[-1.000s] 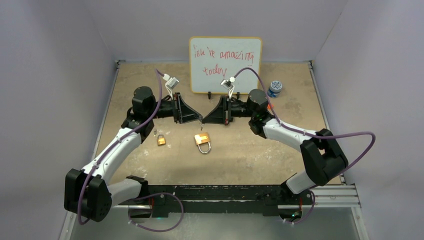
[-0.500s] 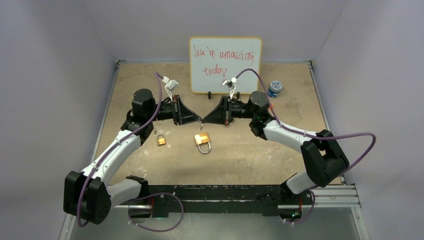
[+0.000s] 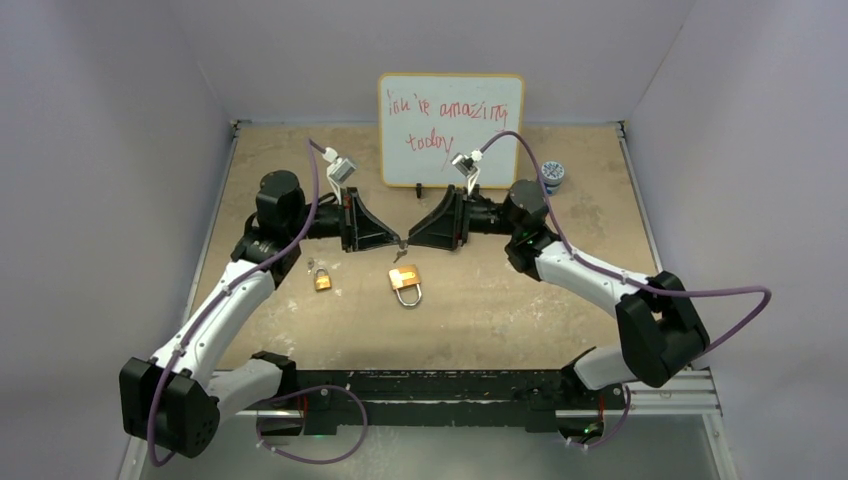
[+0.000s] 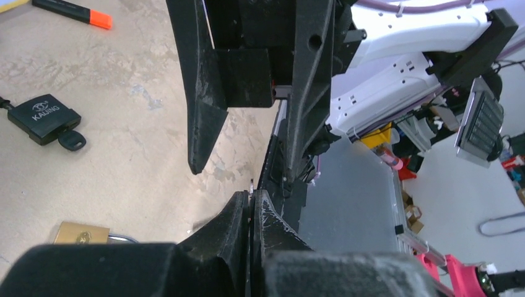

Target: Unlock with the key

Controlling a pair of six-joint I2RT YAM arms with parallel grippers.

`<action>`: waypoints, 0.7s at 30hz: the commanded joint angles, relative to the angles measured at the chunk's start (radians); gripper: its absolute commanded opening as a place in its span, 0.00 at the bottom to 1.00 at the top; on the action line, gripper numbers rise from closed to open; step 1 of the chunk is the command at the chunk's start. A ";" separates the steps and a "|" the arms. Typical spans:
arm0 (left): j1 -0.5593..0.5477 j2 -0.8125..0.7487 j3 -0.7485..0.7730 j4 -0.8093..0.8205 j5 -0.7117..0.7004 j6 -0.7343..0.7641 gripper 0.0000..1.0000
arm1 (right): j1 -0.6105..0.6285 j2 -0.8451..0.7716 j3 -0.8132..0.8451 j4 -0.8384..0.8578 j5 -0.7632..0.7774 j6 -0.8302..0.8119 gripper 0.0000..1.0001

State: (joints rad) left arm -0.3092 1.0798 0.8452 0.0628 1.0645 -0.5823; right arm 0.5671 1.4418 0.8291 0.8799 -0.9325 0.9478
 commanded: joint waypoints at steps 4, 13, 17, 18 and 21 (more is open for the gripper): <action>-0.001 0.018 0.076 -0.106 0.089 0.108 0.00 | 0.006 -0.007 0.091 -0.023 -0.064 -0.066 0.50; -0.001 0.024 0.085 -0.109 0.093 0.108 0.00 | 0.031 0.009 0.106 -0.046 -0.091 -0.086 0.44; -0.001 0.023 0.082 -0.090 0.088 0.094 0.00 | 0.046 0.014 0.125 -0.136 -0.100 -0.145 0.47; -0.001 0.023 0.080 -0.086 0.088 0.090 0.00 | 0.049 0.015 0.129 -0.149 -0.101 -0.153 0.47; -0.001 0.023 0.076 -0.078 0.089 0.083 0.00 | 0.053 0.021 0.134 -0.164 -0.104 -0.165 0.31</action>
State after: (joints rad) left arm -0.3088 1.1034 0.8864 -0.0677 1.1313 -0.5037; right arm 0.6106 1.4612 0.9150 0.7483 -1.0080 0.8356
